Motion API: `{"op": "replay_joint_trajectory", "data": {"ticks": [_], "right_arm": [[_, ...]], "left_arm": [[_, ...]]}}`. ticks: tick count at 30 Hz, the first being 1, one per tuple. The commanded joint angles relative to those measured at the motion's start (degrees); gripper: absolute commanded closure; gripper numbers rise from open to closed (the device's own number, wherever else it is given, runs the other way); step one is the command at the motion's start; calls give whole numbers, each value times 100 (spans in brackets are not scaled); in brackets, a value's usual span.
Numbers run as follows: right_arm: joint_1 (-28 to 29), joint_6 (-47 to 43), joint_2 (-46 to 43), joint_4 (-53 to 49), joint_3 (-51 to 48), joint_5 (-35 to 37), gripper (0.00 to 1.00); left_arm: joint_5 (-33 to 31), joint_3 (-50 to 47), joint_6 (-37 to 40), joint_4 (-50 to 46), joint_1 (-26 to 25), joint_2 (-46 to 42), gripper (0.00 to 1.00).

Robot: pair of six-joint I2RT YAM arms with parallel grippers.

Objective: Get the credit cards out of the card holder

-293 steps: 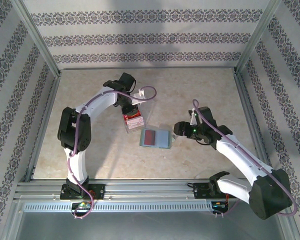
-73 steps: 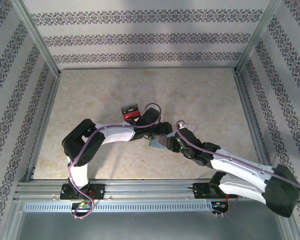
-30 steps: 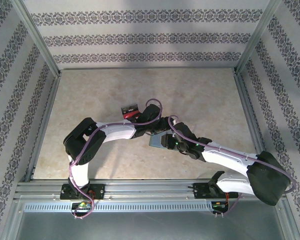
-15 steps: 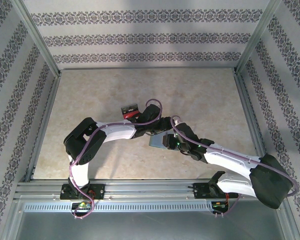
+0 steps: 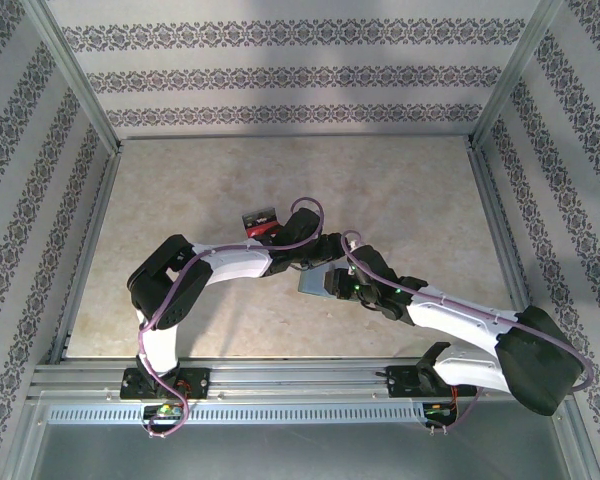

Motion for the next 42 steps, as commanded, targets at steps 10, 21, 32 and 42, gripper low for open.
{"op": "replay_joint_trajectory", "data": {"ticks": [10,21,32,42], "right_arm": [[104,-84,-155,-136,242,15,58],[100,-14,166,-138,234,93,67],[21,21,-76,-67,15,61,71],[-132,74,5,-172,-115,79,76]], "left_arm": [[-38,75,30,116,43,1,37],[-31,90,46,86,43,1,37],[-61,64,28,79,43,-7,36],[-283,-19,185,-105,43,-225,33]]}}
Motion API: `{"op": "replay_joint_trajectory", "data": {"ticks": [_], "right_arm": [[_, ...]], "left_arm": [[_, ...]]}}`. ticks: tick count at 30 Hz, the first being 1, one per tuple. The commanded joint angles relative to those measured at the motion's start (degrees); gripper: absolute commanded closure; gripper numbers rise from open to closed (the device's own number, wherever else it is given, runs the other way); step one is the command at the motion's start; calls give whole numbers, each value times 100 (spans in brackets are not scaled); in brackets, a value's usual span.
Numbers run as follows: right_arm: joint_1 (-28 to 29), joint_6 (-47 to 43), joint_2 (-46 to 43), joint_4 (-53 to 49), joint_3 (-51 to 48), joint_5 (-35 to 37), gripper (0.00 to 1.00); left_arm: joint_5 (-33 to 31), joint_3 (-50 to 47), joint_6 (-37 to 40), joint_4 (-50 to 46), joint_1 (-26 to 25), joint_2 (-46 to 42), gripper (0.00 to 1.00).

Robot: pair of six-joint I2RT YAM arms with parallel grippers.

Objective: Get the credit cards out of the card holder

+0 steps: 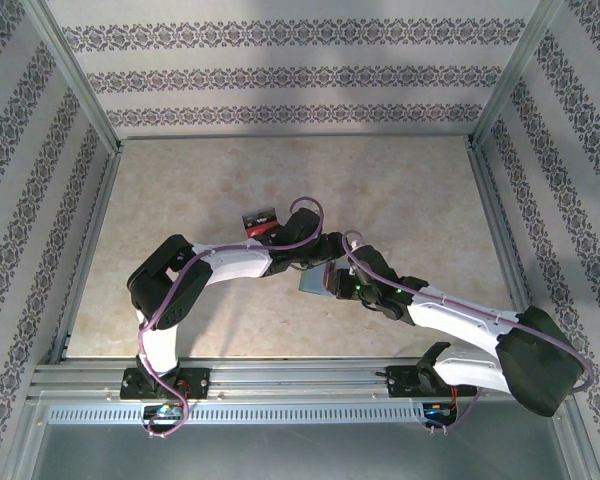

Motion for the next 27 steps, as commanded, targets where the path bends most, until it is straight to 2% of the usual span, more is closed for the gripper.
{"op": "replay_joint_trajectory", "data": {"ticks": [1,7,13,16,21,27], "right_arm": [[-66,63,49,-100,-96,83,76],[-118,124,84,-202,-151,112,77],[-284,155,94,-65,-256,35,78],[-426,126,103,53,-265,-79,77],[-680,71,188,357,-243,-404,76],[-932,28,394,537,-280,-617,80]], "left_arm": [[-168,-20,190,-117,41,-234,33],[-448,-93,371,-434,49,-509,24],[-1516,-248,877,-1500,50,-1275,23],[-1780,-279,1106,-1913,50,-1511,25],[-1549,-365,1177,-1906,49,-1476,34],[-875,-417,910,-1408,48,-1031,36]]}}
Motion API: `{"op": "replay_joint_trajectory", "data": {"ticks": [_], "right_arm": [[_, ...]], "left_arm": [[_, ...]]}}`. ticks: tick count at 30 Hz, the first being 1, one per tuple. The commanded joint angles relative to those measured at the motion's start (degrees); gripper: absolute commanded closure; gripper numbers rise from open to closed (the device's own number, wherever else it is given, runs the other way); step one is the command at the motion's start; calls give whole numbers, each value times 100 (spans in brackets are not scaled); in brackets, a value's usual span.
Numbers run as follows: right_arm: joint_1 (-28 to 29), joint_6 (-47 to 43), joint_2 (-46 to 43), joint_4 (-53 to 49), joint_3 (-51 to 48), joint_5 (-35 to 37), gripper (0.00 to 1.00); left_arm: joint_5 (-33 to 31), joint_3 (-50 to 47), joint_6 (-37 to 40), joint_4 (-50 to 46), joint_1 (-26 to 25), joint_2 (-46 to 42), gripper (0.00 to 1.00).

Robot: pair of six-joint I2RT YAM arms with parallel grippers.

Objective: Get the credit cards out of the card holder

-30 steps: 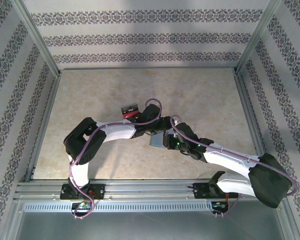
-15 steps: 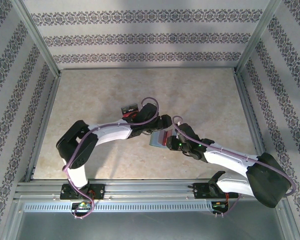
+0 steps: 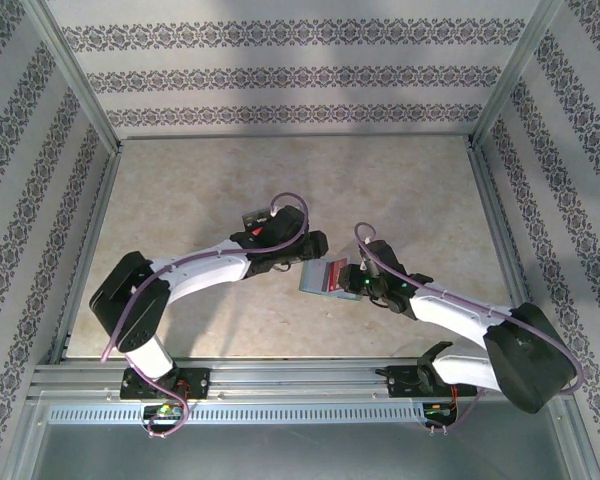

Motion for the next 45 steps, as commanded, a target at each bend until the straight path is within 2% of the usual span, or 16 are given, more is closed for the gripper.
{"op": "replay_joint_trajectory", "data": {"ticks": [1,11,19,23,26,29,35,38,41,45], "right_arm": [[-130,-68,153,252,-110,-206,80],[-337,-34,813,627,-193,-365,85],[-336,101,1172,957,-251,-436,86],[-336,114,1148,982,-289,-418,86],[-337,136,1087,946,-308,-388,82],[-336,129,916,791,-326,-305,74],[-384,-18,417,446,-313,-175,72],[-398,-66,469,393,-266,-197,74],[-398,-67,622,502,-271,-256,85],[-380,3,831,767,-304,-321,85]], "left_arm": [[384,-93,-93,177,48,265,37],[1302,13,-451,829,40,842,39],[1683,-52,-702,1052,39,945,38],[1738,-8,-743,965,37,1062,32],[1752,34,-756,870,30,1155,30],[1685,18,-720,817,39,1186,30],[1617,32,-668,722,39,1199,30],[1611,48,-663,735,39,1189,31],[1648,59,-710,872,39,1206,33],[1749,50,-780,1050,39,1241,34]]}}
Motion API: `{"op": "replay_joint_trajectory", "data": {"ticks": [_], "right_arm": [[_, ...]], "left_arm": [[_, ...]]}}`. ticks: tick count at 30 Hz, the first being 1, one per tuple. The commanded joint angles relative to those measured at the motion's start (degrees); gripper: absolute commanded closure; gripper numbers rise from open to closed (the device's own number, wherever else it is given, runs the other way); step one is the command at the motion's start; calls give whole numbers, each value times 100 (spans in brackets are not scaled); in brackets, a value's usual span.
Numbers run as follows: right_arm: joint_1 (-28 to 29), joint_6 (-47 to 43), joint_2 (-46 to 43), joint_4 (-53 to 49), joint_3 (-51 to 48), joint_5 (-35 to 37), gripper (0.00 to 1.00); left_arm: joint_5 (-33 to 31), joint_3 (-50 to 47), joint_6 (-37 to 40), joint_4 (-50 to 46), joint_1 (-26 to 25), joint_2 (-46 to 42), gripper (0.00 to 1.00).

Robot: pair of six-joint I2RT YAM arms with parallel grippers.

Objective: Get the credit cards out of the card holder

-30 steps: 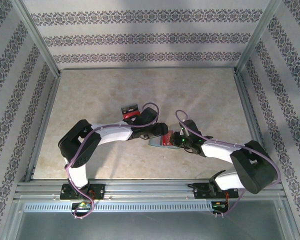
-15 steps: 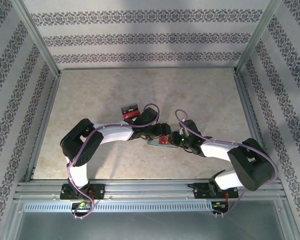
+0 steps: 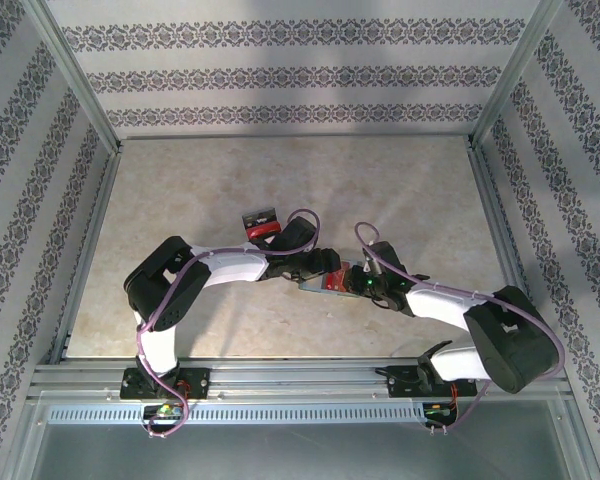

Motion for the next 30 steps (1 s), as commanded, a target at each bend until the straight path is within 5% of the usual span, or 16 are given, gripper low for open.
{"op": "replay_joint_trajectory", "data": {"ticks": [1,11,20,30], "right_arm": [[-21,-16,226,136,-32,-53,85],[62,-25,389,222,92,-112,86],[101,-7,439,217,100,-97,86],[67,-7,328,81,74,-42,85]], "left_arm": [[108,94,-117,235,37,125,34],[402,214,-109,483,37,319,36],[250,113,-72,496,46,220,61],[157,-41,1,508,116,151,77]]}}
